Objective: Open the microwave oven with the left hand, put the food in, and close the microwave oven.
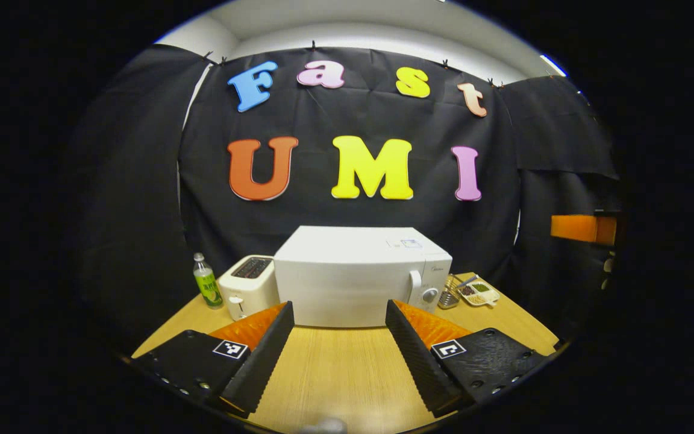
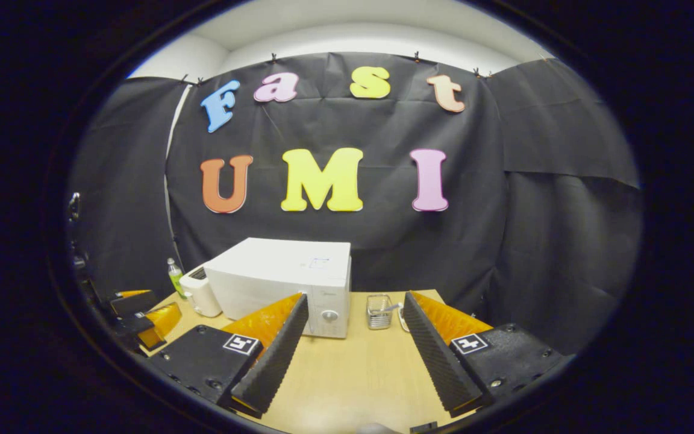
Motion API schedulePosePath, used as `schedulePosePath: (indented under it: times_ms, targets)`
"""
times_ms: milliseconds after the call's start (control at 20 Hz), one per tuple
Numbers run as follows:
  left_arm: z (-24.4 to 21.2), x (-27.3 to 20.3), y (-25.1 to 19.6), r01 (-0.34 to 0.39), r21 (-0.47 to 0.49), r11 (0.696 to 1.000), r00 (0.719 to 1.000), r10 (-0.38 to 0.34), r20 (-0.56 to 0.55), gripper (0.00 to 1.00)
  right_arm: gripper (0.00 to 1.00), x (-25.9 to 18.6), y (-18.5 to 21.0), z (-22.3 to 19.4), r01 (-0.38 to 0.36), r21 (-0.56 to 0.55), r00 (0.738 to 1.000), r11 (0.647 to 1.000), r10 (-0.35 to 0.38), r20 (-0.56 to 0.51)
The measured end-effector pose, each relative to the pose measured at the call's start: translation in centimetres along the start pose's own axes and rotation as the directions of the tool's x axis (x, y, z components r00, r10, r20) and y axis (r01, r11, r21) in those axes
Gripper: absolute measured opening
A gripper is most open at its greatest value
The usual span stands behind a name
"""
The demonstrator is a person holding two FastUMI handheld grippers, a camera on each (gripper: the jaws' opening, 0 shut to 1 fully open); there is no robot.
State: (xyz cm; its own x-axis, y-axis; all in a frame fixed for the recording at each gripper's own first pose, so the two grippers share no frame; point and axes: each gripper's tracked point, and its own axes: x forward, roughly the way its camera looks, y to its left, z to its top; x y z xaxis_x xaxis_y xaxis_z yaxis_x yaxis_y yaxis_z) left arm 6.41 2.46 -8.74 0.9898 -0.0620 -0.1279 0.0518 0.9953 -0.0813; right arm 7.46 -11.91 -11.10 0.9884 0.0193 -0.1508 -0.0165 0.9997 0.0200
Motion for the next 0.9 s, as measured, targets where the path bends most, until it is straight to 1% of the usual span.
schedulePosePath:
  times_ms: [100,200,250,300,350,400,600,650,700,750,800,900]
  targets:
    - [3.6,-1.6,0.4,-0.019,0.006,1.000,0.997,0.019,0.069,0.94,1.00,-0.2,0.3,1.4,-0.006,0.015,1.000,1.000,0.006,0.028]
    - [6.2,-2.6,0.4,-0.028,0.018,0.999,0.993,0.026,0.111,0.94,1.00,-0.8,0.1,3.0,-0.005,0.024,0.998,1.000,0.003,0.068]
    - [7.5,-3.1,0.2,-0.030,0.023,0.999,0.991,0.026,0.131,0.94,0.92,-1.2,0.0,3.8,0.000,0.022,0.996,1.000,-0.002,0.087]
    - [8.7,-3.5,0.2,-0.032,0.026,0.999,0.987,0.028,0.160,0.94,1.00,-1.5,-0.2,4.6,0.005,0.015,0.995,1.000,-0.007,0.104]
    - [9.9,-3.5,0.0,-0.031,0.030,0.999,0.982,0.025,0.187,0.94,1.00,-1.9,-0.3,5.2,0.011,0.012,0.993,1.000,-0.012,0.120]
    - [10.6,-3.7,-0.3,-0.030,0.029,0.999,0.979,0.023,0.203,0.94,1.00,-2.2,-0.4,5.8,0.014,0.010,0.991,1.000,-0.015,0.131]
    - [11.4,-3.5,-1.0,-0.008,0.009,1.000,0.979,0.006,0.202,0.94,1.00,-3.3,-0.5,6.9,0.019,0.013,0.987,1.000,-0.021,0.156]
    - [11.8,-3.3,-0.9,-0.008,0.011,1.000,0.978,0.006,0.208,0.94,0.92,-3.5,-0.4,7.1,0.018,0.009,0.986,1.000,-0.019,0.164]
    - [12.3,-3.4,-0.9,-0.006,0.014,1.000,0.976,0.003,0.220,0.94,1.00,-3.8,-0.4,7.3,0.020,0.002,0.986,1.000,-0.020,0.168]
    - [12.9,-3.4,-0.9,-0.008,0.018,1.000,0.973,0.003,0.232,0.94,0.92,-3.9,-0.4,7.2,0.022,0.000,0.985,1.000,-0.021,0.171]
    - [13.2,-3.5,-0.7,-0.011,0.024,1.000,0.970,0.005,0.243,0.94,1.00,-4.0,-0.4,7.2,0.020,0.003,0.985,1.000,-0.021,0.170]
    - [13.7,-3.7,-0.7,-0.014,0.028,1.000,0.967,0.006,0.255,0.94,1.00,-4.0,-0.3,7.0,0.015,0.011,0.987,1.000,-0.017,0.163]
